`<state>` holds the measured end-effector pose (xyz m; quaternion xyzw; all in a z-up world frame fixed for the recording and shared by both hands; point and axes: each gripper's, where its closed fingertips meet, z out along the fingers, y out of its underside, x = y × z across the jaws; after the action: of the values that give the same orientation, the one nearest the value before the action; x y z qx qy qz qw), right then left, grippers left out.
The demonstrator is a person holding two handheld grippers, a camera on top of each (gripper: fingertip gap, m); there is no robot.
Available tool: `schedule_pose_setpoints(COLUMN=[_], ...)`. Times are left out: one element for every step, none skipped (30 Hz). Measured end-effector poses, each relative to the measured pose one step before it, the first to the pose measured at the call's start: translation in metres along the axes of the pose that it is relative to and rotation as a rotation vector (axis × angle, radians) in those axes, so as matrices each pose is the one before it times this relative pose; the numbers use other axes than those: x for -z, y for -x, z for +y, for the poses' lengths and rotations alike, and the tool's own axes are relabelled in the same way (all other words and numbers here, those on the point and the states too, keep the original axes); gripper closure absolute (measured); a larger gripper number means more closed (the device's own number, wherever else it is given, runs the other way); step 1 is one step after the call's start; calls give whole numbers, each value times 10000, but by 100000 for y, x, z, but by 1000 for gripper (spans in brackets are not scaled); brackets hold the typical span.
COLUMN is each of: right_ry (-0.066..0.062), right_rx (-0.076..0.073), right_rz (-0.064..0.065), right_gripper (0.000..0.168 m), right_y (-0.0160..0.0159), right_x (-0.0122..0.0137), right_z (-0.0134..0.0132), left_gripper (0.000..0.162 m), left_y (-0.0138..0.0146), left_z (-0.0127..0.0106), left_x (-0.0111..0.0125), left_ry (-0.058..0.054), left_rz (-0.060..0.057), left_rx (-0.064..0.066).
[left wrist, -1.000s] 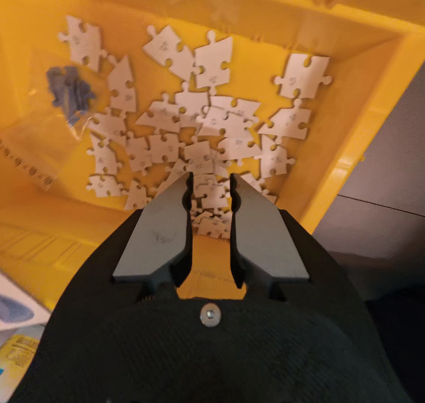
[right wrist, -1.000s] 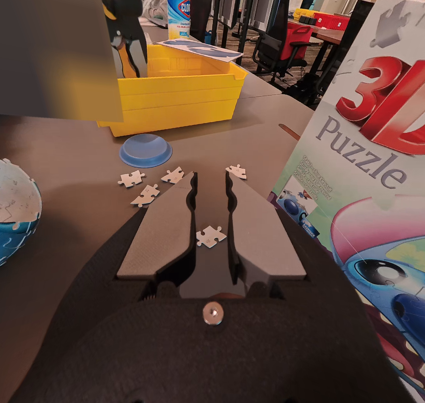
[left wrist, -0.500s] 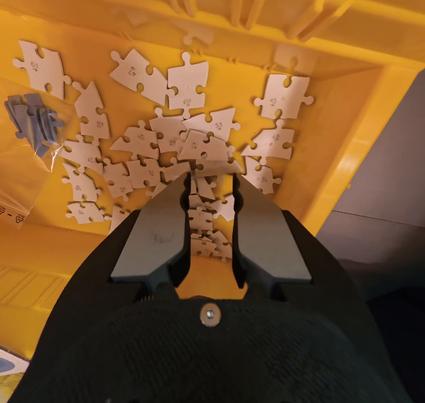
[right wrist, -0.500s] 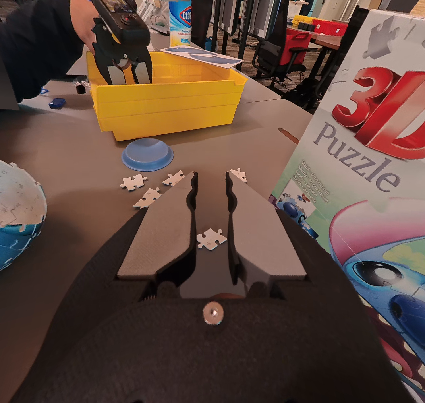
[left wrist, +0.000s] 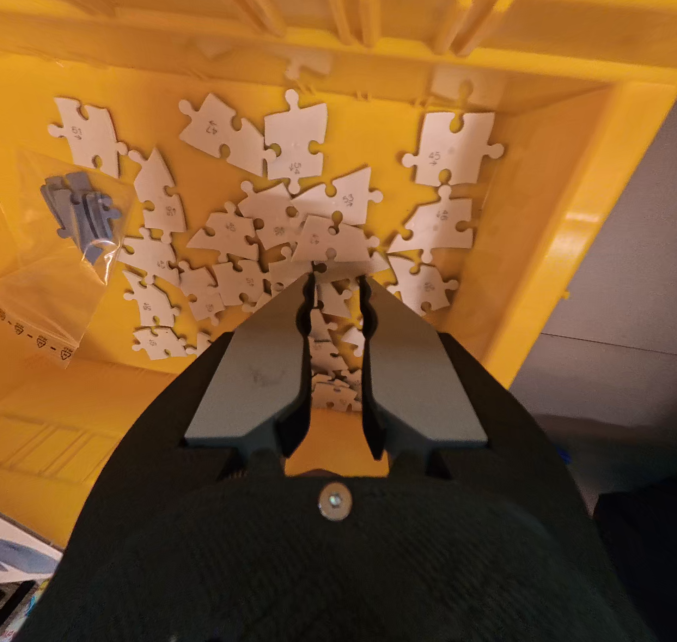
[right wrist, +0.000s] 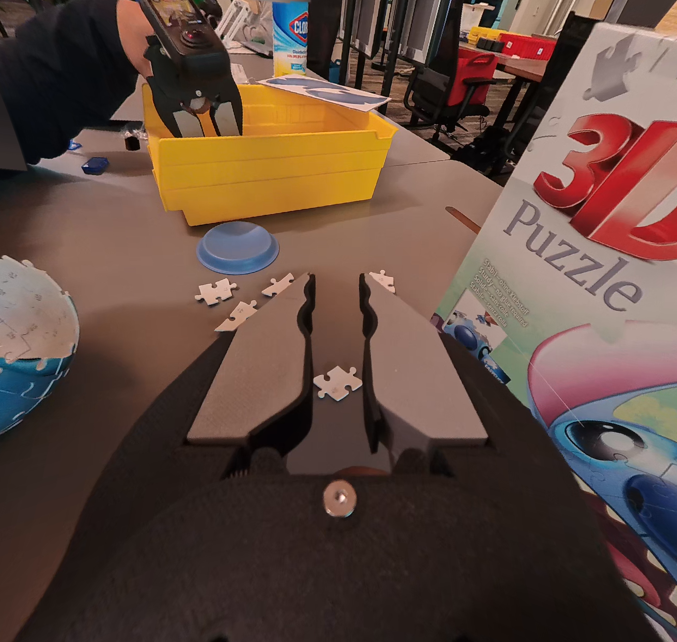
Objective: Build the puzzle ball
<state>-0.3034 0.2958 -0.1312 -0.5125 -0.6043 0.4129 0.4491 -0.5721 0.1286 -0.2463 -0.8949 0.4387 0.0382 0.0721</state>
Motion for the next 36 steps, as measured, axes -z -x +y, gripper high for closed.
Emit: schedule_pose_setpoints(right_ry=[14, 7, 8, 1, -6, -12, -17, -14, -2, 5, 7, 11, 14, 12, 6, 2, -3, -6, -7, -2, 1, 8, 15, 17, 33, 63, 98, 147, 165, 134, 121, 110, 62, 5, -61, -114], right_rx=[11, 6, 1, 6, 4, -7, -14, -12, -7, -3, -3, -3, 3, 11, 10, 3, -2, -9, -16, -21, -13, -12, -21, -26, -36, -61, -104, -153, -152, -105, -82, -97, -132, -185, -231, -236], right_rz=[2, -9, -10, 3, 11, 8, 5, 3, 3, 5, 0, -6, -8, -2, 1, 0, 1, 2, -5, -11, -1, -7, -17, -22, -34, -44, -71, -114, -121, -92, -85, -99, -121, -154, -177, -215], right_gripper=[147, 147, 147, 147, 147, 148, 148, 148, 148, 148, 147, 147, 147, 147, 147, 147, 147, 147, 147, 147, 147, 147, 147, 147, 147, 147, 146, 146, 145, 145, 144, 144, 143, 142, 142, 142], right_y=[10, 17, 24, -8, -27, -36, -29, -35, -29, -23, -6, 10, 8, 25, 11, 7, -1, -6, -2, 10, 0, 8, 19, 30, 35, 33, 52, 90, 95, 87, 99, 127, 164, 222, 295, 399], right_x=[-38, -18, -7, 11, 28, 27, 35, 23, 22, 11, -10, -14, -21, -15, -6, -9, 1, -4, -14, -13, -21, -16, -35, -56, -70, -111, -154, -201, -215, -199, -170, -146, -133, -107, -66, -42], right_z=[35, 12, 17, 4, -9, -24, -39, -16, -3, 21, 27, 20, 22, 17, 4, -1, -13, -7, -10, 7, 8, 17, 42, 49, 98, 146, 230, 305, 346, 284, 231, 180, 105, 4, -93, -168], left_gripper=[139, 139, 140, 140, 140, 140, 140, 140, 140, 140, 140, 140, 140, 140, 140, 140, 140, 140, 140, 140, 140, 140, 140, 140, 140, 140, 140, 140, 140, 140, 140, 140, 140, 140, 140, 140], left_y=[-112, -39, -22, 0, 13, 70, 201, 179, 167, 217, 192, 182, 197, 202, 267, 287, 264, 277, 253, 205, 253, 303, 217, 165, 192, 167, 120, 97, 65, 129, 134, 151, 59, -30, 22, 6], left_z=[29, 24, 18, 4, 14, 42, 117, 214, 306, 290, 221, 169, 150, 168, 174, 152, 147, 120, 89, 126, 211, 243, 170, 81, 6, -59, -158, -200, -200, -138, -126, -163, -258, -328, -445, -564], left_x=[27, 13, 3, 2, 6, 2, -13, 6, 50, 91, 127, 158, 215, 259, 300, 323, 330, 312, 264, 210, 159, 159, 174, 202, 236, 260, 254, 217, 164, 124, 124, 147, 183, 223, 305, 379], left_ry=[20, 0, 4, 8, 18, 41, 83, 105, 117, 69, 8, -19, -31, -15, -18, -41, -47, -70, -73, -31, 39, 57, 19, -29, -62, -92, -122, -122, -81, -30, -3, -16, -46, -62, -89, -112], left_rz=[36, -8, -7, -16, -10, -46, -119, -109, -83, -103, -84, -78, -99, -107, -158, -164, -149, -151, -126, -91, -132, -178, -125, -91, -115, -100, -83, -78, -66, -109, -108, -103, -49, -17, -75, -80], left_rx=[-52, -43, -50, -49, -48, -50, -32, -7, 31, 57, 65, 56, 47, 48, 53, 58, 62, 65, 67, 64, 49, 36, 39, 40, 32, 27, 24, 13, -10, -24, -14, 19, 45, 27, -12, -24])
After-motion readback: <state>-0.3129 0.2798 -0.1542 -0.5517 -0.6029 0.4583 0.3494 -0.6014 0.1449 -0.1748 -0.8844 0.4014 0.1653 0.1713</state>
